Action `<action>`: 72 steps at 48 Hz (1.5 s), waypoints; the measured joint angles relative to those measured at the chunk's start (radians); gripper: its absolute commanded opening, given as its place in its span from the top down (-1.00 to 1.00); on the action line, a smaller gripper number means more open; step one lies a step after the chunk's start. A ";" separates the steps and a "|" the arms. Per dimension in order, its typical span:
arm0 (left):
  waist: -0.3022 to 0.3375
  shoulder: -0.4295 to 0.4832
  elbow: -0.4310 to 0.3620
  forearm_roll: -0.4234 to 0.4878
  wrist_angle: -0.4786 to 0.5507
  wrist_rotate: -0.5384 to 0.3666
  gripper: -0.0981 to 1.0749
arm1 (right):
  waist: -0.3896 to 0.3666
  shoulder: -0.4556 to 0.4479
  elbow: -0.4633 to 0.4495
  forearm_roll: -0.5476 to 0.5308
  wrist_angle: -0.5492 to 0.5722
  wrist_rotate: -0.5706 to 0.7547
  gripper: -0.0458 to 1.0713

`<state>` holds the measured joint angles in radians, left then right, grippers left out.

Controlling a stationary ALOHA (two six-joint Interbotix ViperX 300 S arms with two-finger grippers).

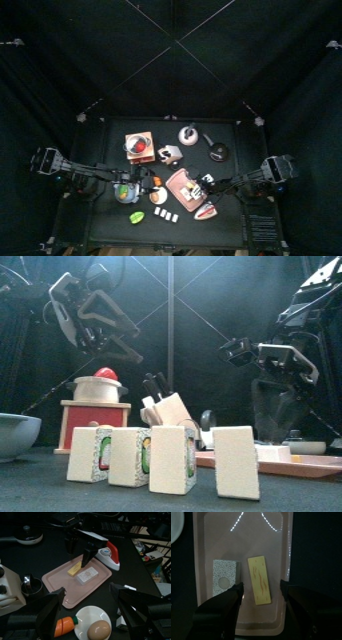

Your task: Grab egg block

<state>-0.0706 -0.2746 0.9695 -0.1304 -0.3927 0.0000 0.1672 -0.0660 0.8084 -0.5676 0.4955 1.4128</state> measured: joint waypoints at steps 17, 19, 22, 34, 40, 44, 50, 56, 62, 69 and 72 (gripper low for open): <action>0.002 0.000 0.000 0.002 0.000 0.000 -0.91 | 0.000 0.028 0.000 -0.009 -0.011 0.000 -0.71; 0.000 0.000 0.000 0.002 0.000 0.002 -0.91 | 0.000 0.034 0.000 -0.009 -0.011 0.000 -0.71; 0.002 0.000 0.000 0.000 0.000 0.002 -0.91 | 0.000 0.043 0.000 -0.009 -0.011 0.000 -0.71; 0.002 0.000 0.002 0.000 0.000 0.002 -0.91 | 0.000 0.055 -0.002 -0.009 -0.012 0.000 -0.71; 0.000 0.000 0.002 0.002 0.000 0.002 -0.91 | -0.002 0.061 -0.002 -0.009 -0.012 -0.002 -0.71; 0.002 0.000 0.003 0.000 0.000 0.000 -0.91 | -0.002 0.066 -0.005 -0.009 -0.012 0.000 -0.71; 0.002 0.000 0.002 0.002 0.000 0.002 -0.91 | -0.002 0.072 -0.006 -0.009 -0.014 0.000 -0.71; 0.002 0.000 0.002 0.002 0.000 0.000 -0.91 | 0.000 0.075 -0.008 -0.009 -0.015 0.000 -0.71; 0.002 0.000 0.003 0.002 0.000 0.002 -0.91 | 0.000 0.078 -0.009 -0.009 -0.015 0.000 -0.70; 0.002 0.000 0.002 0.000 0.000 0.000 -0.91 | 0.000 0.080 -0.008 -0.009 -0.014 0.000 -0.69; 0.002 0.000 0.002 0.002 0.000 0.000 -0.91 | 0.000 0.080 -0.008 -0.009 -0.014 0.000 -0.66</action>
<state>-0.0690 -0.2746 0.9710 -0.1289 -0.3927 0.0000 0.1672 0.0138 0.8007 -0.5768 0.4817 1.4128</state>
